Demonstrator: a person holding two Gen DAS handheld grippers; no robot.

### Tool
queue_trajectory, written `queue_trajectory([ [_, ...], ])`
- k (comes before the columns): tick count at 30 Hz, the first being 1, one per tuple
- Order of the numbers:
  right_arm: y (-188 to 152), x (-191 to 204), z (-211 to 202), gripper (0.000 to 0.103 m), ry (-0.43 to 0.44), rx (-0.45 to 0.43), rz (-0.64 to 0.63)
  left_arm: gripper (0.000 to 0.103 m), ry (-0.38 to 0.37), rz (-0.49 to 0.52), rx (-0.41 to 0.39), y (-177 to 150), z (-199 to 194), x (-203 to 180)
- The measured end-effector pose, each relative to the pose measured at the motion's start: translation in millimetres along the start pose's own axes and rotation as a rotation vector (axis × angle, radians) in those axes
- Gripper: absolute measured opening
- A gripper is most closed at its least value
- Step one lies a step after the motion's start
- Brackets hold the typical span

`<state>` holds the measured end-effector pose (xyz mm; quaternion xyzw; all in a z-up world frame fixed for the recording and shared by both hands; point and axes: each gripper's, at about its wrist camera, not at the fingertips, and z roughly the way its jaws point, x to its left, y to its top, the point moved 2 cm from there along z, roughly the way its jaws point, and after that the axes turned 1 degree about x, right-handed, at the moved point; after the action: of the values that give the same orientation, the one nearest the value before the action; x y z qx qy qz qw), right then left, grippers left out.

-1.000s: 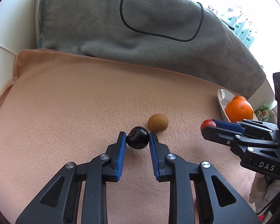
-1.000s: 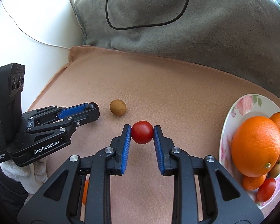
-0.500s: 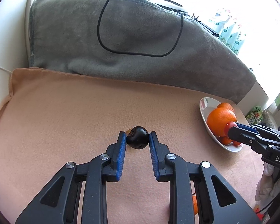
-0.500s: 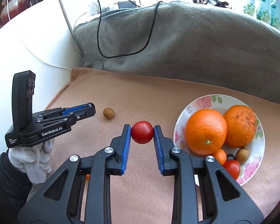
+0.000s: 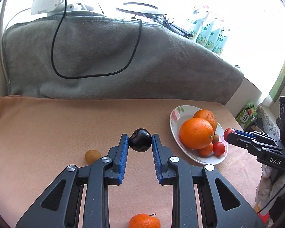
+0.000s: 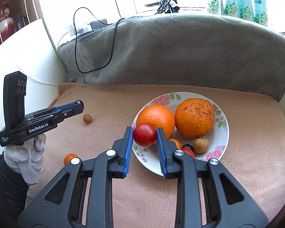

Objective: Organize fruits
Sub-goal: 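Carry the cherry tomato with the right gripper onto the plate while the left carries the plum toward it, then lower the dark plum onto the plate and open the left gripper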

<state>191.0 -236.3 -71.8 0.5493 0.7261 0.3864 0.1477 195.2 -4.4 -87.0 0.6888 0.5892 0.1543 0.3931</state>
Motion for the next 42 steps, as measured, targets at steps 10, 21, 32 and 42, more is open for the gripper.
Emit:
queue_trajectory([
  [10,-3,-20,-12,0.026,-0.022,-0.016,0.027,0.023,-0.028,0.051,0.0,8,9,-31],
  [21,-6,-34,-18,0.026,-0.028,-0.023,0.049,0.023,-0.047,0.079,0.009,13,18,-49],
  [32,-8,-43,-14,0.026,-0.026,-0.014,0.073,0.023,-0.088,0.097,0.047,31,44,-64],
  [42,-8,-50,-2,0.026,-0.014,0.001,0.093,0.023,-0.127,0.129,0.076,49,71,-87],
])
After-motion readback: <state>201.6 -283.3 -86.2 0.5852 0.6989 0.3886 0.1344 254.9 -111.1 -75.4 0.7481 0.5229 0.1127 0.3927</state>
